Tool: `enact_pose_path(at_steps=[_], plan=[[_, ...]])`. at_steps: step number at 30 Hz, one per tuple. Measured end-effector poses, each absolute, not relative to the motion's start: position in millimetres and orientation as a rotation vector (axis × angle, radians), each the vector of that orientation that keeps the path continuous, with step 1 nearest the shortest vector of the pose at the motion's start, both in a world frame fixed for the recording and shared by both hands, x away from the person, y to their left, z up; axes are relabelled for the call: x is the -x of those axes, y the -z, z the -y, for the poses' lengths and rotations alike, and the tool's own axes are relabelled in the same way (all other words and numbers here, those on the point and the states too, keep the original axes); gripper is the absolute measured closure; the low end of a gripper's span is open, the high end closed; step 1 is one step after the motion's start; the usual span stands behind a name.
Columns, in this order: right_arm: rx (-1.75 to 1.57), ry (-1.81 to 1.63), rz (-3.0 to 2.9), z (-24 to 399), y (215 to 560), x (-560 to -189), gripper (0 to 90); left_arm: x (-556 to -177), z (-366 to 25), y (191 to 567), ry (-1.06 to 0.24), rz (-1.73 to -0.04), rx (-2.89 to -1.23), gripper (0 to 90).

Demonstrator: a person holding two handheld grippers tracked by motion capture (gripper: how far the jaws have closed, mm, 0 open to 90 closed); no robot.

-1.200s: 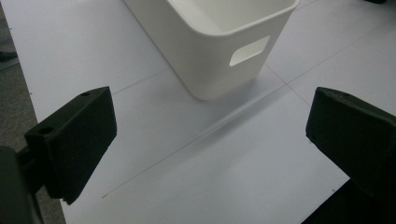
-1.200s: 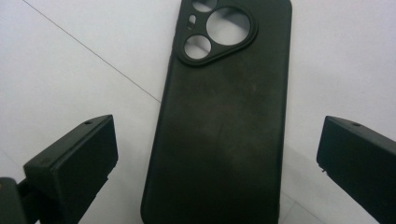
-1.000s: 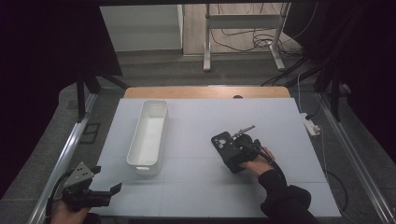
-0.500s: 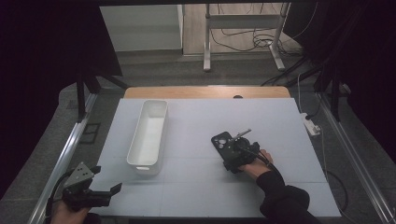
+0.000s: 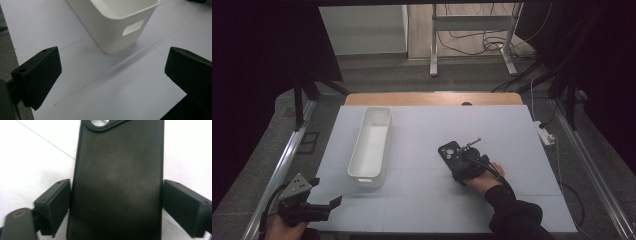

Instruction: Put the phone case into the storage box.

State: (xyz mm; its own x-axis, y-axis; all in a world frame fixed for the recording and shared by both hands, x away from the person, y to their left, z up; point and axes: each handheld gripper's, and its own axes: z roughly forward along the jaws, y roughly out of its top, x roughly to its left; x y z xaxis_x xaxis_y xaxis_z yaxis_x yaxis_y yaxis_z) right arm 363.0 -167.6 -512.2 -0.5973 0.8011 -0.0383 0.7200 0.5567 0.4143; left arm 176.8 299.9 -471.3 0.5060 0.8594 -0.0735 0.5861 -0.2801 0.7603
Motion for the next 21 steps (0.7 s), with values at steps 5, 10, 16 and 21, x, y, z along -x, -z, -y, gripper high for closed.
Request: enact_pose_path(at_steps=[5,10,16,21], plan=[[-1.273,-0.526,-2.578,168.1,511.0,-363.9,13.5,-177.0,-298.2,471.2,-0.459,-1.167,-2.008,1.6],[-1.256,-0.529,-2.589,170.1,510.0,-363.2,14.1,-176.2,-296.6,470.8,-0.474,-1.156,-2.016,0.8],[-1.238,-0.569,-2.583,172.9,505.6,-360.1,14.6,-176.5,-296.7,470.4,-0.475,-1.163,-2.013,0.0],[-1.221,-0.604,-2.581,174.6,503.1,-358.4,14.9,-177.1,-295.4,469.2,-0.448,-1.177,-2.005,0.0]])
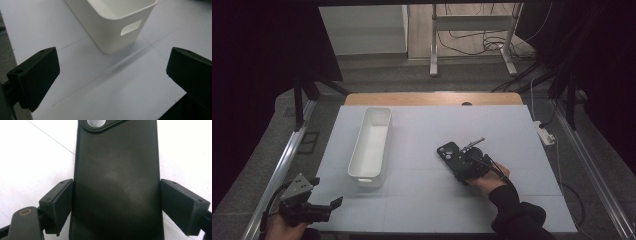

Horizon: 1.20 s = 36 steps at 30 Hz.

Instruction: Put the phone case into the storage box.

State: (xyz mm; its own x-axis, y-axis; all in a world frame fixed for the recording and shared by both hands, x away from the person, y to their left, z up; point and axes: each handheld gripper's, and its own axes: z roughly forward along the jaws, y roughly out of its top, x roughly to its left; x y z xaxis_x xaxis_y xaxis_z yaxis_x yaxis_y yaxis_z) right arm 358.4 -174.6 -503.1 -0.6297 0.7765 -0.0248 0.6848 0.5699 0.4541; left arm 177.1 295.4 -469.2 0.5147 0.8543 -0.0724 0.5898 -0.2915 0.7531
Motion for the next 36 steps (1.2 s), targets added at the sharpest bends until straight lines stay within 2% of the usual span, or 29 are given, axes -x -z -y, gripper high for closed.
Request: enact_pose_path(at_steps=[14,24,36], plan=[[-1.151,-0.800,-2.560,188.1,480.4,-347.2,15.0,-187.0,-283.2,448.6,-0.439,-1.096,-1.970,0.0],[-1.079,-0.959,-2.559,196.3,463.4,-333.6,14.9,-208.8,-261.2,433.7,-0.417,-0.945,-1.997,0.0],[-1.021,-1.055,-2.554,200.4,451.7,-317.2,14.9,-235.9,-236.6,427.5,-0.368,-0.853,-1.998,0.0]])
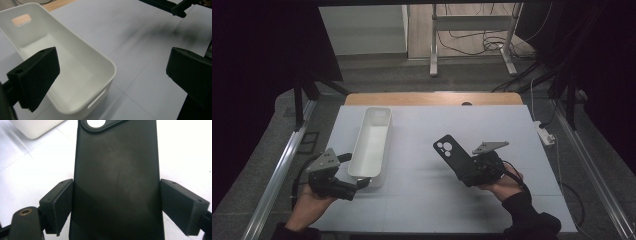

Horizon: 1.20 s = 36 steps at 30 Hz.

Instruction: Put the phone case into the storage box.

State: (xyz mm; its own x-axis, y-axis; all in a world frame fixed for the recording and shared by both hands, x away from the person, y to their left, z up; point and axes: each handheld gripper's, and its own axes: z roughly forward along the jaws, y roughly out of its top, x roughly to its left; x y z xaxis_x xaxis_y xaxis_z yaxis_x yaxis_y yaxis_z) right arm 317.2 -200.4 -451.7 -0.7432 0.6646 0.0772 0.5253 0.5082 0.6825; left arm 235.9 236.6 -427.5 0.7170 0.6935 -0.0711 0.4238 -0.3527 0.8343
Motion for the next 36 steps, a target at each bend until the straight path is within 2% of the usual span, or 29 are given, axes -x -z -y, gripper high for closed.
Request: enact_pose_path(at_steps=[36], plan=[[-0.964,-1.193,-2.530,212.4,437.5,-288.0,14.9,-298.5,-166.3,417.3,-0.250,-0.637,-1.995,0.0]])
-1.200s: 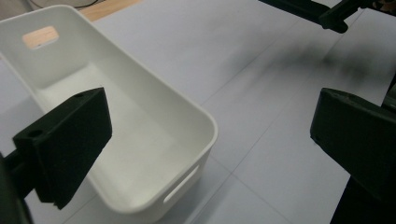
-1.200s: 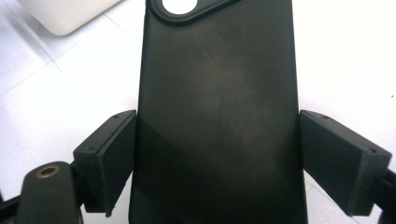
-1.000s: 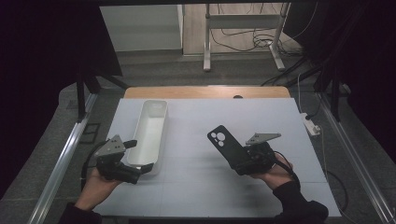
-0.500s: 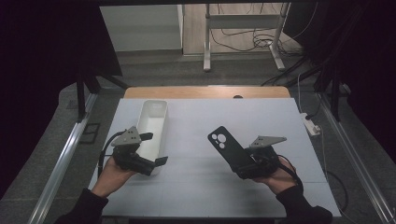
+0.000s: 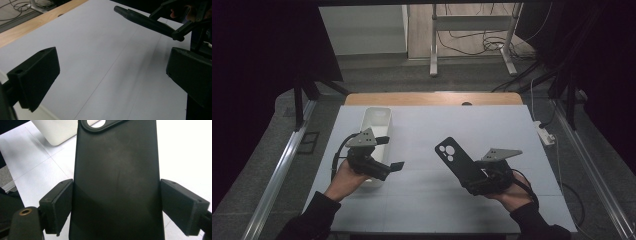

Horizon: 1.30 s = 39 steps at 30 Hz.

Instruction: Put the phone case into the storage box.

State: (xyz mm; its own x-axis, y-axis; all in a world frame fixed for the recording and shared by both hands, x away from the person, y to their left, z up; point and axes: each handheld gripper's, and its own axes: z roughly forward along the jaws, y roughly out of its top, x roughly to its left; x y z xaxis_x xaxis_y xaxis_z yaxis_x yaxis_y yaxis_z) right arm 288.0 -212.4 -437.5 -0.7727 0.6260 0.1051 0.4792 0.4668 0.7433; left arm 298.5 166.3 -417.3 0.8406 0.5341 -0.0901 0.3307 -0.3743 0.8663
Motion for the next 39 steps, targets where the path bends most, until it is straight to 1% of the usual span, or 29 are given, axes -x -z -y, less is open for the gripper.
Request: enact_pose_path(at_steps=[9,16,31,39], plan=[[-0.956,-1.201,-2.537,211.9,437.9,-284.9,14.8,-304.7,-153.9,419.4,-0.215,-0.583,-1.998,0.0],[-0.935,-1.208,-2.547,209.3,438.7,-283.6,14.9,-300.0,-152.9,421.0,-0.222,-0.562,-2.023,0.0],[-0.827,-1.285,-2.589,198.9,438.6,-278.6,14.8,-288.9,-153.0,425.8,-0.244,-0.516,-2.008,0.0],[-0.737,-1.361,-2.615,194.2,437.8,-276.3,14.8,-286.7,-153.5,425.8,-0.192,-0.496,-1.992,0.0]])
